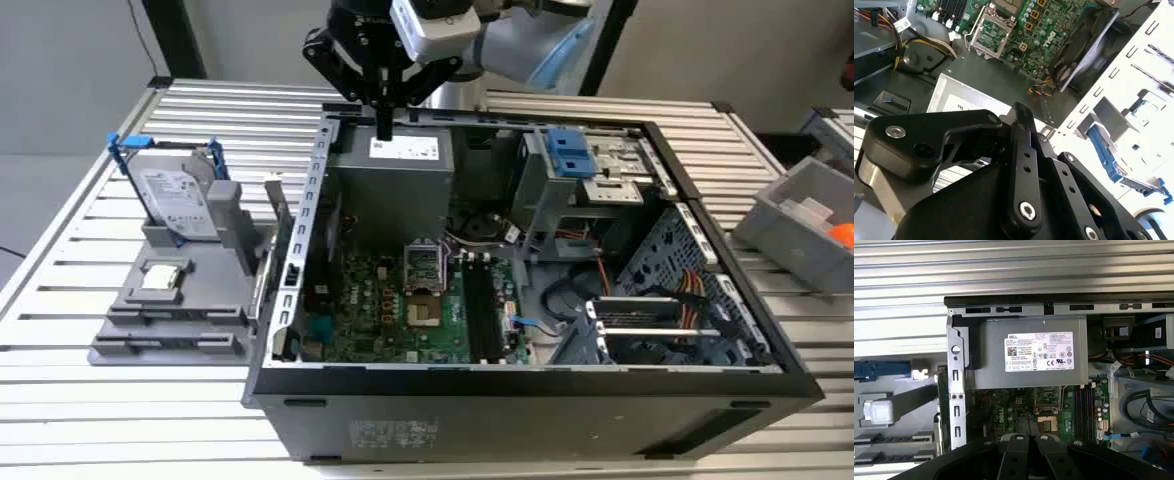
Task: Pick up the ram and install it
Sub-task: 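Reach for the ram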
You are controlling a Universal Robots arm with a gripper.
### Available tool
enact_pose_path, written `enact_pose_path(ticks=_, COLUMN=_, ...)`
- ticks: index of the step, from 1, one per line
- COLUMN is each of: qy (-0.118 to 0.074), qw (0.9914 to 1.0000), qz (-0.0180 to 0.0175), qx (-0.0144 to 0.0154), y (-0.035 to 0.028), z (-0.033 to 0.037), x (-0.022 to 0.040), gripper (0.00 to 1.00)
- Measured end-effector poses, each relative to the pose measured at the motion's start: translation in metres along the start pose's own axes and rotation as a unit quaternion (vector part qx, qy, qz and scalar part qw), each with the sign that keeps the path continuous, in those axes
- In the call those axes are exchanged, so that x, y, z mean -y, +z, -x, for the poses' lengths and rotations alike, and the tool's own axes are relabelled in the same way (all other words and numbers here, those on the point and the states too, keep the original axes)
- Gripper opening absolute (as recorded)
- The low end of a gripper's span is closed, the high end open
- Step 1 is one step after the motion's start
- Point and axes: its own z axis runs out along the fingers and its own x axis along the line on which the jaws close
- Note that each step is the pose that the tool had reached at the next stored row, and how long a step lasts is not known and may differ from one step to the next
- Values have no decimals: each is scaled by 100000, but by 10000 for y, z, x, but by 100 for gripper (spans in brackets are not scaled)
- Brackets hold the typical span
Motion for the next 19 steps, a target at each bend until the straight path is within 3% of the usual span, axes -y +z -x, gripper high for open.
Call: enact_pose_path(ticks=19, qy=2, qw=100000, qz=0, qx=2, y=0, z=0, x=0, gripper=0)
